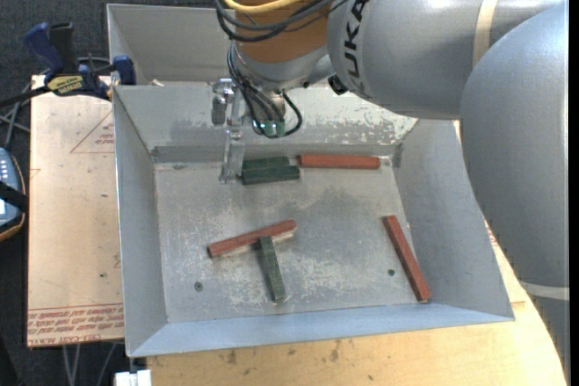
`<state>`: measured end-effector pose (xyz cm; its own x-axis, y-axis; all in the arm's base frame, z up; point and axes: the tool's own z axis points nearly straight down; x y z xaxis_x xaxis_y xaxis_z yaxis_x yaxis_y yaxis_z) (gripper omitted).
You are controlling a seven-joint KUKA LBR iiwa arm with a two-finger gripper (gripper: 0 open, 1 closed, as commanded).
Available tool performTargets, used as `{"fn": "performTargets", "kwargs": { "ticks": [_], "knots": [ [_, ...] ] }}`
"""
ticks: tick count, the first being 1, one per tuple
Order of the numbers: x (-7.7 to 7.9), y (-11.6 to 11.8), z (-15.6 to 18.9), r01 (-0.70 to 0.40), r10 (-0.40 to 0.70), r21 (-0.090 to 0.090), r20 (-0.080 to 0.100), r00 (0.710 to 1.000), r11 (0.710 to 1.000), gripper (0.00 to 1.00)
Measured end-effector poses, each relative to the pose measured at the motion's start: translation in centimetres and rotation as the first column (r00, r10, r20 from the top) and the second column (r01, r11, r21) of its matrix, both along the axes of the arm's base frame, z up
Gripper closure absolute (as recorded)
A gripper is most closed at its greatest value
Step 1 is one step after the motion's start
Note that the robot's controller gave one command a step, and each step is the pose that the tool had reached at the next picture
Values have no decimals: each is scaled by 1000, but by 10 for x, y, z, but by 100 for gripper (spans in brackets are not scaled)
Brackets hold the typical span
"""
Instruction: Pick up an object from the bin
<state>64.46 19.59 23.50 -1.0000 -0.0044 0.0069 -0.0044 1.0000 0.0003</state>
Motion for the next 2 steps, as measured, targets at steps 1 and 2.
{"fn": "performTargets", "kwargs": {
  "ticks": [1, 2],
  "knots": [
    [2, -1, 5, 3, -3, 1, 8, 1000, 1000, 0],
    [-8, -25, -31, 84, -84, 3, 12, 996, 996, 0]
  ]
}}
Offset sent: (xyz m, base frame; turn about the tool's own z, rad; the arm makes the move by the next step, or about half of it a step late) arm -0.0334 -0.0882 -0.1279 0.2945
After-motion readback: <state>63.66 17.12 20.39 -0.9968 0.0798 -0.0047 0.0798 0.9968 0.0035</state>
